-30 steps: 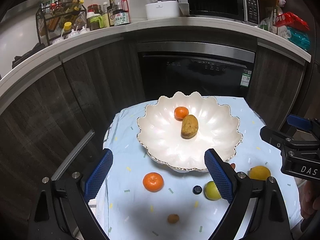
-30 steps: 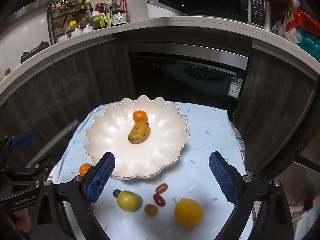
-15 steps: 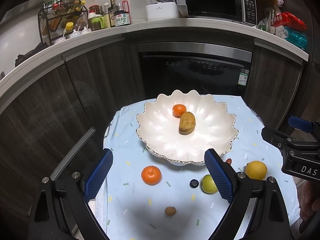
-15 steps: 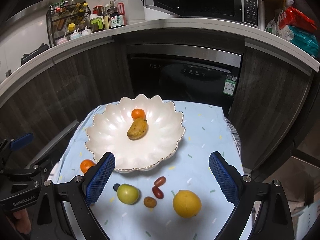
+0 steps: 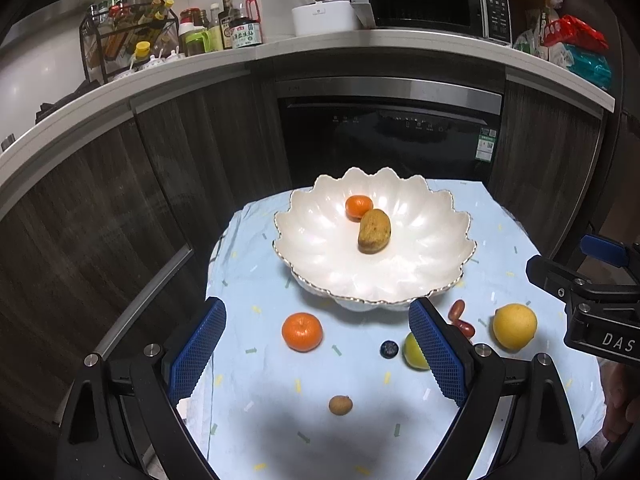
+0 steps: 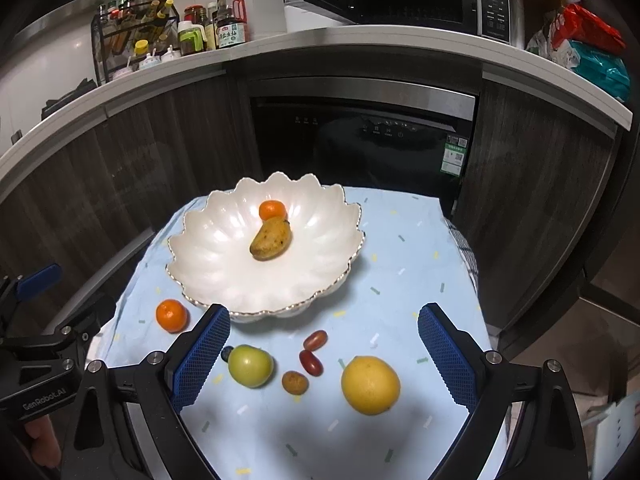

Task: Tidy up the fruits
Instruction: 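Withdraw both tools from the bowl and move toward the small brown fruit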

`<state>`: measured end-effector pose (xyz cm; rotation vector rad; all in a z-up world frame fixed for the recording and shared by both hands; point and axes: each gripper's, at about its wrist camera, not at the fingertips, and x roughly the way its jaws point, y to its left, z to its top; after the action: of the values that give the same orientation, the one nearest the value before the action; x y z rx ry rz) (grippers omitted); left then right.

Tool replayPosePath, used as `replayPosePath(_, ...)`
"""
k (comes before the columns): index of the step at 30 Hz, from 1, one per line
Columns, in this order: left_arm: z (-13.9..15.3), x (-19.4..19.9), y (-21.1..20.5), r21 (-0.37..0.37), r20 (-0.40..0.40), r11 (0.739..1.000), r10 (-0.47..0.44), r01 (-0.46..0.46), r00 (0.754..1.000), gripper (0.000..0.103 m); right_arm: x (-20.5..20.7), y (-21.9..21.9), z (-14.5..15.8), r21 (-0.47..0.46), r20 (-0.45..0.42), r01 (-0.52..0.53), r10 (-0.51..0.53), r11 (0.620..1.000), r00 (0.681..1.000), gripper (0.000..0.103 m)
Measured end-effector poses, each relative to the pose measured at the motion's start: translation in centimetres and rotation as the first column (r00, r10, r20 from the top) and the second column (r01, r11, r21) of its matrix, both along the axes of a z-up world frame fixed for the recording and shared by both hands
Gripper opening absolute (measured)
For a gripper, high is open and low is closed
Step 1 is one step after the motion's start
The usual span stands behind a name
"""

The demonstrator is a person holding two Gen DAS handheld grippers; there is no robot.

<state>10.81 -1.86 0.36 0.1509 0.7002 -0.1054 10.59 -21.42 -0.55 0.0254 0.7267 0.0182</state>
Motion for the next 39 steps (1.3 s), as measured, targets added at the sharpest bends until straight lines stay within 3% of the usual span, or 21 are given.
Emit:
replayPosePath(31, -6.2, -2.0, 1.0, -0.009, -0.021, 1.000, 0.002, -0.002, 1.000, 0.093, -2.6, 1.9, -5.3, -0.070, 0.010, -0.078, 0.079, 0.994, 0.997, 0.096)
replayPosePath(39, -8.3, -2.1, 0.8, 0.016, -0.036, 1.000, -0.003, 0.004, 0.999, 0.086, -2.7, 2.1, -7.3, -0.083, -0.001, -0.093, 0.094, 0.992, 0.996, 0.095)
